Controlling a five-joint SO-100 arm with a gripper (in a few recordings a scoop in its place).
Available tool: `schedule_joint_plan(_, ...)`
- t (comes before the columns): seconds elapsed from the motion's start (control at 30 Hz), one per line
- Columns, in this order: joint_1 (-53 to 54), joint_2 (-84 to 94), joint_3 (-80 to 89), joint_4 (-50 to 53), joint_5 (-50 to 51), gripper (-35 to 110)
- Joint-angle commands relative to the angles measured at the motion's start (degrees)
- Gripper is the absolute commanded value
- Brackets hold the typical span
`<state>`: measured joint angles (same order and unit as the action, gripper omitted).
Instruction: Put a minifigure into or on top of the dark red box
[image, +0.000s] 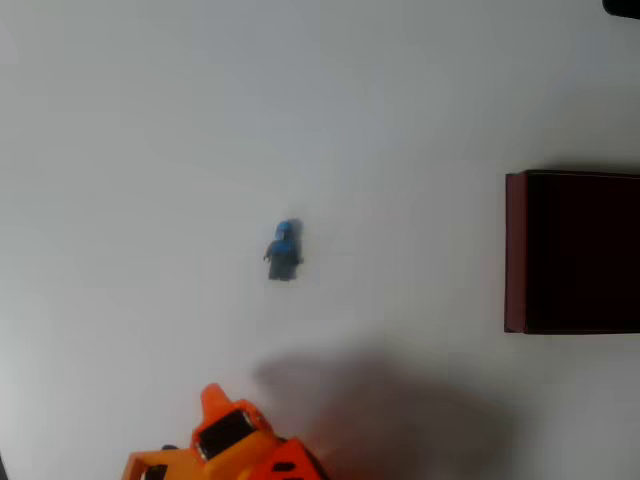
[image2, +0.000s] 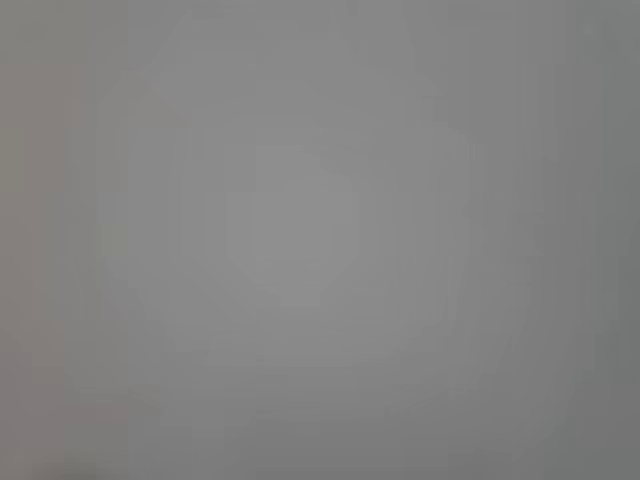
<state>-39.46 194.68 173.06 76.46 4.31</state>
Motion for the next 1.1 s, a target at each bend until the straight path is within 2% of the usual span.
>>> schedule_joint_plan(0.0, 2.4, 0.7, 0.0, 1.2, 4.2, 0)
schedule_joint_plan(0.03, 1.9, 0.7, 0.1, 1.2, 4.7, 2)
schedule_joint_plan(0.1, 0.9, 0.8, 0.5, 1.2, 13.6, 2)
schedule_joint_plan(0.17, 2.8, 0.4, -0.4, 2.3, 35.3, 7)
schedule_joint_plan(0.23, 3.8, -0.7, -1.9, -0.4, 46.8, 9)
schedule_joint_plan(0.3, 4.3, -0.9, -3.4, 0.9, 62.2, 8)
schedule_joint_plan(0.4, 6.1, -1.6, -4.7, 2.4, 75.2, 13)
schedule_joint_plan(0.5, 6.6, -1.8, -4.7, -2.3, 83.1, 15)
schedule_joint_plan(0.57, 6.1, -1.9, -4.7, -0.8, 92.8, 18)
schedule_joint_plan(0.73, 9.1, -2.2, -0.5, -4.3, 104.1, 22)
schedule_joint_plan(1.07, 19.9, -6.7, -1.3, -2.6, 107.8, 29)
